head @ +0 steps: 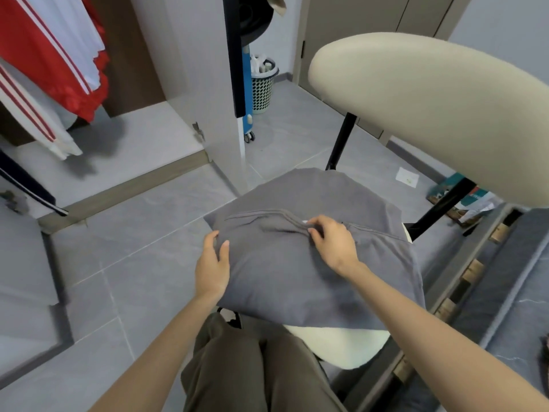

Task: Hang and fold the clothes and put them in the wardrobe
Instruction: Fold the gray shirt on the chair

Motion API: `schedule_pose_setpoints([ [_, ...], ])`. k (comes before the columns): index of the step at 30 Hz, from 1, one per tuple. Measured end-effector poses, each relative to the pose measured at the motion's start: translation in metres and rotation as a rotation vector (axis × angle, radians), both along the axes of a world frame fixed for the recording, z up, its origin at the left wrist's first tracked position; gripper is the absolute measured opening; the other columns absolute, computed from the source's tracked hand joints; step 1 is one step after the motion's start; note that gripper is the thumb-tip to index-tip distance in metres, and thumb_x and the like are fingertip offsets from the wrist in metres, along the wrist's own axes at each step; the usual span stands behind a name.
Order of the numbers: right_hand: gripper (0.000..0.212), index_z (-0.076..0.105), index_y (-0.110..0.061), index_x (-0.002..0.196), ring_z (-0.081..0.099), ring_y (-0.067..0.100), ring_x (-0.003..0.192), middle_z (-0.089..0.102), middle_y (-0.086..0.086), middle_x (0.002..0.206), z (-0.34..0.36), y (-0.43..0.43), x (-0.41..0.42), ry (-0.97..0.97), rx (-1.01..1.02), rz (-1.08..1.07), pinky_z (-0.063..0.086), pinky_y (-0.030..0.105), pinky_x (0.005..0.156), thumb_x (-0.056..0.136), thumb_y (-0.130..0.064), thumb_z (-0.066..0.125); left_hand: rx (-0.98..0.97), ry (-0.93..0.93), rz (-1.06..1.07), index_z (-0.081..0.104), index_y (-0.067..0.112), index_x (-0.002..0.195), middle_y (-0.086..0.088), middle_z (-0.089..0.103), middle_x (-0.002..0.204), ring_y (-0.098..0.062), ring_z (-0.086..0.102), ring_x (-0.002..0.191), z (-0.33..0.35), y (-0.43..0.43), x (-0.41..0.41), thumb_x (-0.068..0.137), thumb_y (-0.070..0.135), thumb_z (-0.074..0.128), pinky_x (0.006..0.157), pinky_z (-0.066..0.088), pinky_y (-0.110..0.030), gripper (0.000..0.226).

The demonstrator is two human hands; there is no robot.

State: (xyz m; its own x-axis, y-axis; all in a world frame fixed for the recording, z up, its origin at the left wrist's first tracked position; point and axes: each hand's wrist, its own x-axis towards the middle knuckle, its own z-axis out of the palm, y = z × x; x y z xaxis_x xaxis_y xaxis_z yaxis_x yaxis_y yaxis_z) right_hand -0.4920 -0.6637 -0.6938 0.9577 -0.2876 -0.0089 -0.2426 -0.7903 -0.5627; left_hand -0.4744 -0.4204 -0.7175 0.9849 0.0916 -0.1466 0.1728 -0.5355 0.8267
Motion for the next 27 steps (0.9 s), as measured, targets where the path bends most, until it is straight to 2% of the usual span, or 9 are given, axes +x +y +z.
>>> schedule_pose_setpoints([
  [2, 0.019, 0.064, -0.014, 0.110, 0.061, 0.028, 0.105, 0.067, 0.005, 0.114, 0.003, 0.003, 0.005, -0.060, 0.016, -0.026, 0.046, 0.035, 0.085, 0.093, -0.011, 0.056, 0.042, 0.005, -0.004, 0.039, 0.015, 0.138, -0.014, 0.060, 0.122, -0.036, 0.057, 0.109, -0.004, 0.006, -0.006, 0.102, 0.029, 0.043, 0.090, 0.046, -0.041, 0.040],
  [4, 0.034, 0.059, -0.012, 0.118, 0.056, 0.032, 0.109, 0.058, 0.009, 0.123, 0.002, 0.009, 0.004, -0.008, 0.011, 0.016, 0.046, 0.038, 0.087, 0.089, 0.003, 0.048, 0.064, 0.108, 0.013, 0.029, 0.013, 0.146, -0.019, 0.055, 0.131, -0.039, 0.054, 0.116, -0.007, 0.005, -0.008, 0.102, 0.029, 0.042, 0.097, 0.043, -0.045, 0.048],
  [8, 0.062, 0.042, -0.017, 0.140, 0.039, 0.027, 0.134, 0.021, 0.008, 0.156, -0.001, 0.014, -0.014, 0.075, 0.038, 0.135, 0.042, 0.035, 0.100, 0.085, 0.010, 0.044, 0.152, 0.211, -0.022, 0.007, 0.012, 0.153, -0.024, 0.025, 0.148, -0.041, 0.037, 0.131, 0.004, -0.009, -0.009, 0.098, 0.022, 0.051, 0.107, 0.033, -0.044, 0.071],
  [10, 0.058, 0.042, -0.019, 0.142, 0.030, 0.023, 0.141, 0.014, 0.005, 0.160, 0.000, 0.010, -0.026, 0.083, -0.004, 0.199, 0.037, 0.033, 0.107, 0.088, 0.002, 0.050, 0.346, 0.051, -0.133, 0.009, 0.017, 0.154, -0.021, 0.017, 0.151, -0.039, 0.026, 0.137, 0.014, -0.017, -0.014, 0.096, 0.024, 0.053, 0.111, 0.027, -0.045, 0.073],
  [13, 0.049, 0.044, -0.025, 0.142, 0.025, 0.022, 0.144, 0.024, 0.001, 0.158, 0.000, -0.001, -0.054, 0.139, -0.148, 0.266, 0.026, 0.038, 0.115, 0.094, -0.021, 0.055, 0.535, -0.150, -0.406, 0.014, 0.027, 0.154, -0.012, 0.004, 0.160, -0.030, 0.003, 0.147, 0.021, -0.036, -0.029, 0.098, 0.031, 0.047, 0.118, 0.011, -0.050, 0.065],
  [16, 0.054, 0.022, -0.046, 0.148, 0.003, 0.022, 0.149, 0.006, -0.012, 0.162, -0.009, -0.014, -0.091, 0.345, -0.237, 0.336, 0.006, 0.056, 0.116, 0.098, -0.050, 0.041, 0.601, -0.102, -0.649, 0.003, 0.041, 0.152, -0.001, -0.017, 0.161, -0.031, -0.019, 0.146, 0.011, -0.058, -0.053, 0.100, 0.044, 0.035, 0.115, -0.005, -0.058, 0.061],
  [20, 0.063, -0.009, -0.065, 0.139, -0.023, 0.029, 0.145, -0.022, -0.025, 0.156, -0.024, -0.044, -0.128, 0.576, -0.227, 0.217, -0.006, 0.071, 0.108, 0.088, -0.075, 0.027, 0.633, 0.066, -0.718, -0.017, 0.049, 0.146, -0.003, -0.037, 0.153, -0.040, -0.033, 0.139, -0.017, -0.063, -0.071, 0.097, 0.060, 0.025, 0.112, -0.005, -0.065, 0.065],
  [23, 0.070, -0.011, -0.063, 0.140, -0.025, 0.033, 0.144, -0.026, -0.024, 0.155, -0.020, -0.058, -0.135, 0.588, -0.188, 0.154, -0.001, 0.073, 0.109, 0.085, -0.077, 0.030, 0.604, 0.089, -0.671, -0.021, 0.053, 0.142, -0.003, -0.042, 0.150, -0.041, -0.034, 0.138, -0.025, -0.055, -0.069, 0.090, 0.071, 0.027, 0.111, 0.001, -0.065, 0.073],
  [27, 0.078, -0.010, -0.062, 0.140, -0.015, 0.036, 0.147, -0.018, -0.014, 0.160, -0.011, -0.055, -0.144, 0.530, -0.213, 0.290, 0.000, 0.067, 0.113, 0.082, -0.077, 0.039, 0.589, 0.071, -0.722, -0.019, 0.050, 0.144, -0.003, -0.041, 0.151, -0.040, -0.033, 0.138, -0.028, -0.042, -0.068, 0.084, 0.077, 0.035, 0.113, 0.003, -0.064, 0.086],
])
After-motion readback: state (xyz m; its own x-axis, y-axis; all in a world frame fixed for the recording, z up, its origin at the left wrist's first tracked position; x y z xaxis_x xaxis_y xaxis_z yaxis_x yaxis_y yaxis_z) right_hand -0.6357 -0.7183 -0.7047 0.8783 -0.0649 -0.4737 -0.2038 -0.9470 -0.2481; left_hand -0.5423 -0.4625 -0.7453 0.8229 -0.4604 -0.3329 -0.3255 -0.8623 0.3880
